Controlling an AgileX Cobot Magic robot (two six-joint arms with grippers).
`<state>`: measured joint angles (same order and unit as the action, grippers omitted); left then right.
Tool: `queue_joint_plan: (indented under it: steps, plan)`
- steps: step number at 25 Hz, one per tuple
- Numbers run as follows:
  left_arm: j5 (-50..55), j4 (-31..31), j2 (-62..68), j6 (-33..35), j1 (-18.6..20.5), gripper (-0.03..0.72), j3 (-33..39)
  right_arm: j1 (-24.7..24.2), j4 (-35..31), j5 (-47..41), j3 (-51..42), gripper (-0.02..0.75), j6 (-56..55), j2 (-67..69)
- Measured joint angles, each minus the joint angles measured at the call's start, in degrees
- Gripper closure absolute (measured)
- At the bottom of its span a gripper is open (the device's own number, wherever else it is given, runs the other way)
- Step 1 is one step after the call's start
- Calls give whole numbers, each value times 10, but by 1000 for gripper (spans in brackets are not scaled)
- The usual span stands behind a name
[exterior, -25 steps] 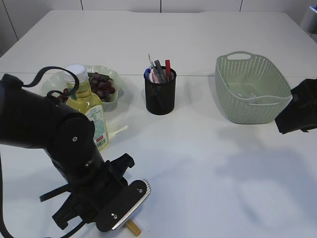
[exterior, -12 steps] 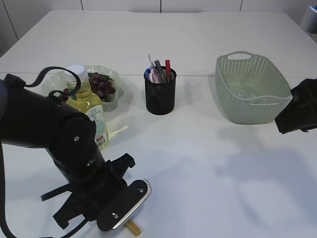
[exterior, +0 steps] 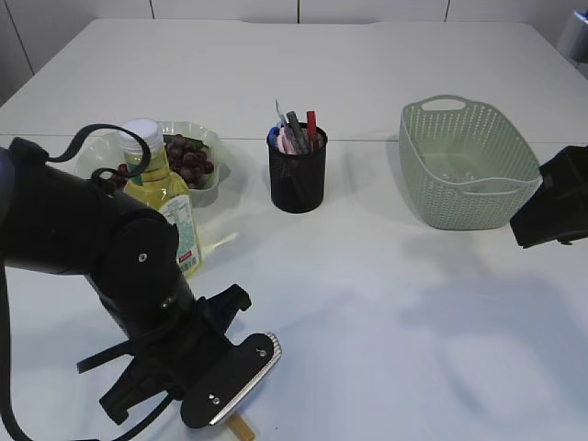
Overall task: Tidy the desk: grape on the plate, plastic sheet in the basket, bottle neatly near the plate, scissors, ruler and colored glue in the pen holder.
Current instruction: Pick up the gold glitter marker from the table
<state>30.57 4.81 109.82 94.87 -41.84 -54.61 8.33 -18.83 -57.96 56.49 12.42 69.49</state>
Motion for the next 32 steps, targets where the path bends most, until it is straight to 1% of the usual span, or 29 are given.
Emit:
queue_joint_plan:
  steps: [3, 9, 20, 27, 32]
  plan:
    - [0, 0, 0, 0, 0, 619, 0, 0, 0, 0, 0, 386, 0, 0]
    - [0, 12, 0, 0, 0, 622, 0, 0, 0, 0, 0, 386, 0, 0]
    - [9, 100, -1, 0, 0, 624, 0, 0, 0, 0, 0, 386, 1, 0]
    - [-4, 211, -38, 0, 0, 624, 0, 0, 0, 1, 0, 386, 2, 0]
    - [-35, 304, -55, 0, 0, 624, 0, 0, 0, 1, 0, 386, 3, 0]
